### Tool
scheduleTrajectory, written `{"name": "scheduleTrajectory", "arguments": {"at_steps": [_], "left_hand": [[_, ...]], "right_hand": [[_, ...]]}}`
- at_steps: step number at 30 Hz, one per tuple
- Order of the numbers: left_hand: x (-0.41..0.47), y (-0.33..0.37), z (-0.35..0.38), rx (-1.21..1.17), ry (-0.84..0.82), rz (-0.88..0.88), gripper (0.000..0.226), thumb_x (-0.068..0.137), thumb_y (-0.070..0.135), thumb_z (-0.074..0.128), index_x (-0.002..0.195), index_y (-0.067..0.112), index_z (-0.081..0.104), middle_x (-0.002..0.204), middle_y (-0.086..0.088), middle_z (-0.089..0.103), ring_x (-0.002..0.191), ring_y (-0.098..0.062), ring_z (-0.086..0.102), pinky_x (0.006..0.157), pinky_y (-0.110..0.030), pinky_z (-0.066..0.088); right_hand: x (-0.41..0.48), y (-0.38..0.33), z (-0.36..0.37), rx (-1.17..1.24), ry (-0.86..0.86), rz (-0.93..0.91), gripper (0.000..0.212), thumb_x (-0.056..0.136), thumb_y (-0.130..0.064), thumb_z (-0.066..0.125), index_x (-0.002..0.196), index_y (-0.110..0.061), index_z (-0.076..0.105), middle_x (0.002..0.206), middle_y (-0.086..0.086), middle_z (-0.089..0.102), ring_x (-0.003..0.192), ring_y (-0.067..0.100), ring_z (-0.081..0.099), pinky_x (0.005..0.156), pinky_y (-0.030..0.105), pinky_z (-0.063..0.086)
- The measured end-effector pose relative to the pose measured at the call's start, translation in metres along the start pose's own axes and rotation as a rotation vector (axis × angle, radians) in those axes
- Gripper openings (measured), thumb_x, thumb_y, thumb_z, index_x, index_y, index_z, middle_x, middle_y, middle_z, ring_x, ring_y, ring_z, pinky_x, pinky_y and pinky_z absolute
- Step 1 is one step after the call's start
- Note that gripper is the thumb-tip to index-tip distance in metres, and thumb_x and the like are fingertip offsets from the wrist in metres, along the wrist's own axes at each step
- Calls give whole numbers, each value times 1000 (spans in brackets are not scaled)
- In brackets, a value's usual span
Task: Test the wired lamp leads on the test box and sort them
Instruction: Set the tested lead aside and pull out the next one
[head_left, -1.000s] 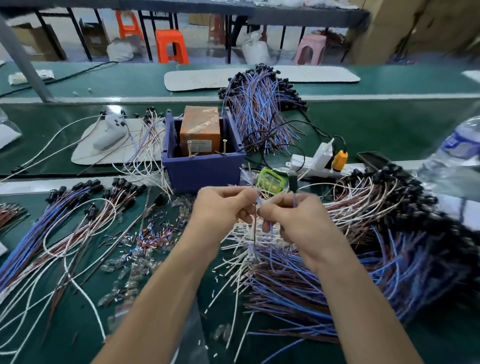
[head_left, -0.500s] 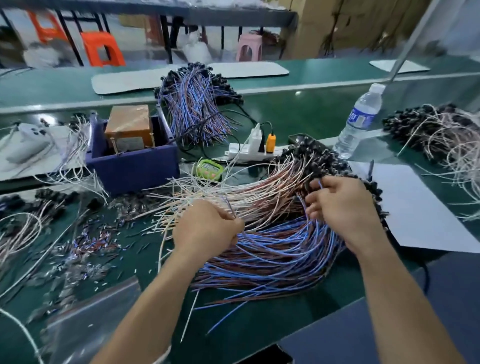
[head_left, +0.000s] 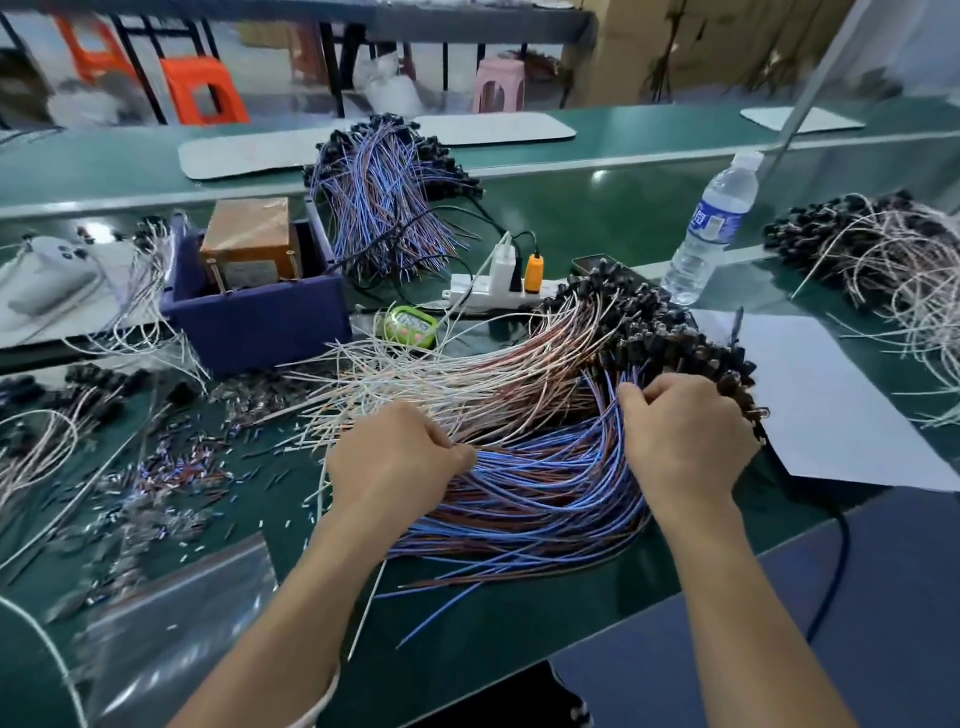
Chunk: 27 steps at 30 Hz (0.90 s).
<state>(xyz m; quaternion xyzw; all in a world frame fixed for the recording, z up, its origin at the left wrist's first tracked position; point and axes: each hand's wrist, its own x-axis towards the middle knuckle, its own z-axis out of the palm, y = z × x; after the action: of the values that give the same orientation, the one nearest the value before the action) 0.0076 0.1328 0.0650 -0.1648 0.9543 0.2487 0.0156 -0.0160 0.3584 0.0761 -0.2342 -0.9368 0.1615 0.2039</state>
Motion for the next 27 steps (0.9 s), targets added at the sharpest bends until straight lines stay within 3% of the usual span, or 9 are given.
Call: {"name": "scheduleTrajectory", "arguments": {"at_steps": [3,7,12,16,20,22,24,27], "left_hand": [[0,-9,-10,-28,101,-17,37,74,67,77,59,33,70,50,15,62,59,-7,60,54,-22,37],[2,-25,-27,-82,153,-65,34,69,69,76,62,37,71,51,16,62,62,-6,59,57,-25,37],[3,-49,-41,-102,162,-114,34,67,71,78,64,38,72,59,16,64,66,-10,61,60,-27,40],[3,-71,-48,-203,161,-185,32,66,70,80,62,39,72,58,17,65,69,-11,64,66,-29,45],[5,-105,-63,-325,245,-257,23,69,62,82,60,44,71,54,23,64,63,-3,62,58,-25,43],[4,-128,-71,-379,337,-271,6,75,48,81,75,45,77,57,26,65,58,0,62,55,-23,44],[2,-152,-78,-432,458,-290,19,83,33,78,100,38,80,63,17,70,53,-1,62,56,-23,48],[-1,-190,-87,-365,565,-334,40,88,16,74,124,34,73,91,7,78,67,-9,68,69,-23,56]], "right_hand": [[-15,-11,4,73,64,-6,41,87,-48,75,60,-22,57,46,-13,33,50,24,41,52,24,21],[-28,-22,10,145,41,-39,37,90,-39,75,67,-17,54,51,-5,47,56,28,50,59,30,33],[-63,-49,9,242,9,-193,41,87,-31,76,63,-17,47,49,-9,47,52,28,47,56,28,28],[-108,-95,16,432,-149,-383,39,85,-30,74,61,-21,44,46,-10,41,45,12,38,48,25,20],[-142,-149,30,464,-339,-568,36,88,-37,68,65,-22,45,56,-8,49,57,20,50,56,31,29],[-155,-178,38,462,-407,-611,31,89,-38,66,68,-22,49,62,-7,52,64,24,48,60,32,29],[-167,-206,48,469,-502,-658,25,90,-38,64,73,-22,56,67,-5,61,68,25,53,62,31,32],[-183,-246,68,467,-666,-746,9,90,-29,64,91,-23,71,85,1,74,81,27,66,67,31,43]]}}
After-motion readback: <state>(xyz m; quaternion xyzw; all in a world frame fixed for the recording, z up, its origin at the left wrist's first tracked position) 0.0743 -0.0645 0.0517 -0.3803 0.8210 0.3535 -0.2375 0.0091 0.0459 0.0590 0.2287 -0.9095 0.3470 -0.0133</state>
